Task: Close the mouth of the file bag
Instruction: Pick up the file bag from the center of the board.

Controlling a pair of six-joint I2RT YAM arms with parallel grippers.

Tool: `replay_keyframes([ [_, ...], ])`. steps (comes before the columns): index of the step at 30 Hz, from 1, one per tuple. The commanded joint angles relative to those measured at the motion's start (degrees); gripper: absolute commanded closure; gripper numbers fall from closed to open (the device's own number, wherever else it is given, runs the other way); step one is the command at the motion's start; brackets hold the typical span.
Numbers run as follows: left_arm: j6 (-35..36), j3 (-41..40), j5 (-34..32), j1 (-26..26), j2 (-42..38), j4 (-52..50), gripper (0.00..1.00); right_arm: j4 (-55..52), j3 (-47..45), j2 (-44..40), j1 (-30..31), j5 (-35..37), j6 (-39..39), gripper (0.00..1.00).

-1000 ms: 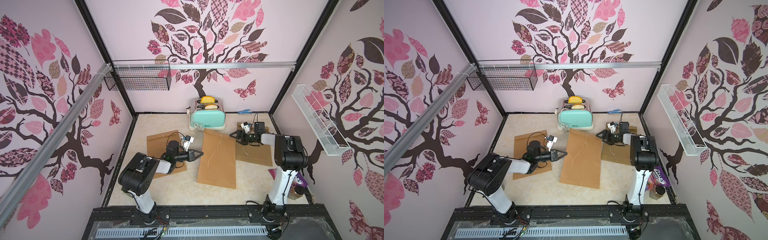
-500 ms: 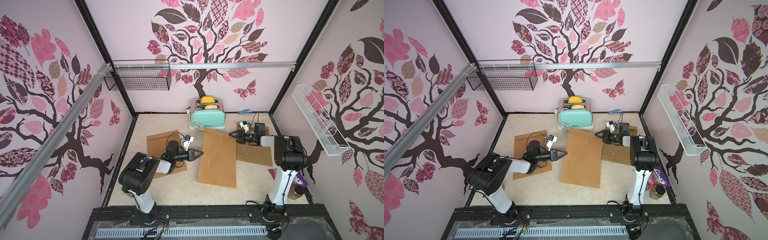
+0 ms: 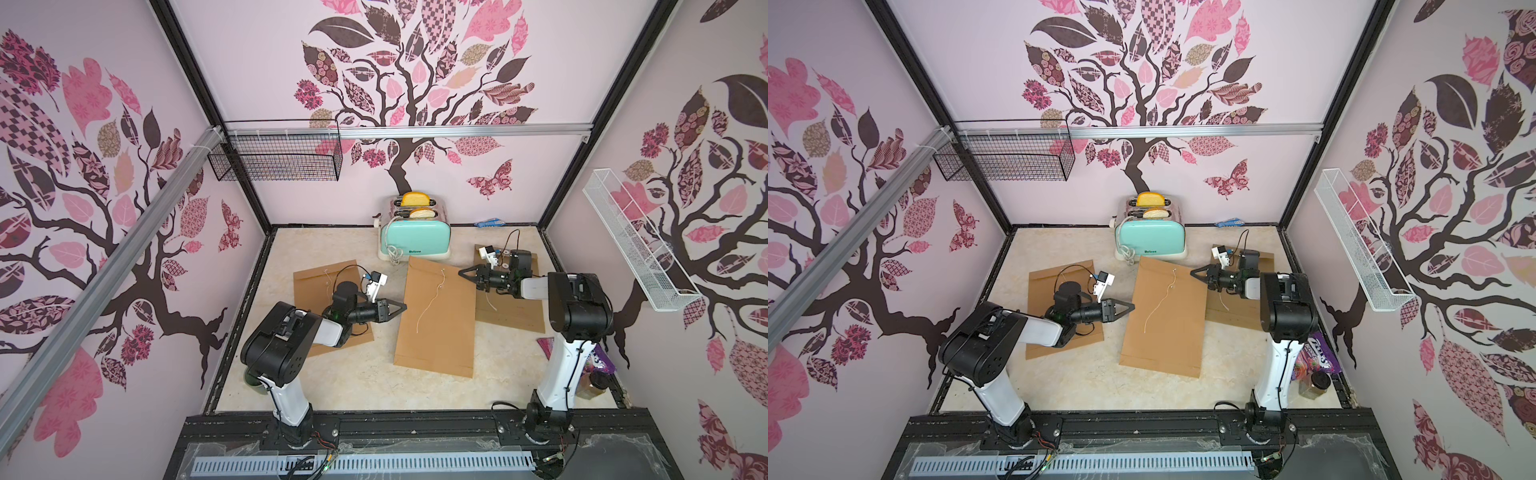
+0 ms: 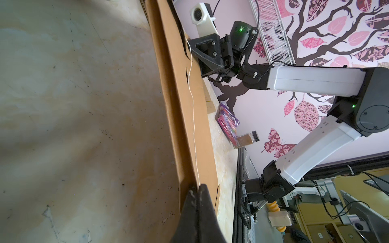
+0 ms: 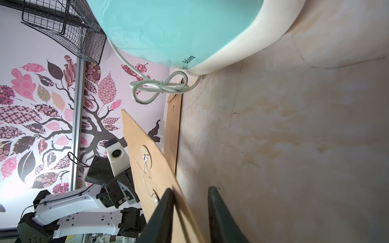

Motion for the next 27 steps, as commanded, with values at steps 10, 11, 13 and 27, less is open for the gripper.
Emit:
replay_keyframes([
  [10, 1.04, 2.72, 0.23, 1.70, 1.35, -5.49, 0.48, 7.05, -0.94, -4.44, 0.31, -1.75, 6.13, 1.00],
  [11, 1.02, 2.40, -0.38, 2.17, 0.83, -5.86, 0.36, 7.14, -1.14, -5.71, 0.42, -1.57, 6.57, 1.00],
  [13, -0.17, 1.46, -2.06, 3.49, -0.03, -5.48, 0.09, 6.08, -0.97, -8.28, 0.68, -1.35, 6.65, 1.00],
  [27, -1.46, 15.35, -7.31, 11.65, -19.15, -20.50, 0.02, -21.18, 9.66, -24.19, 4.95, -4.63, -4.68, 1.00],
])
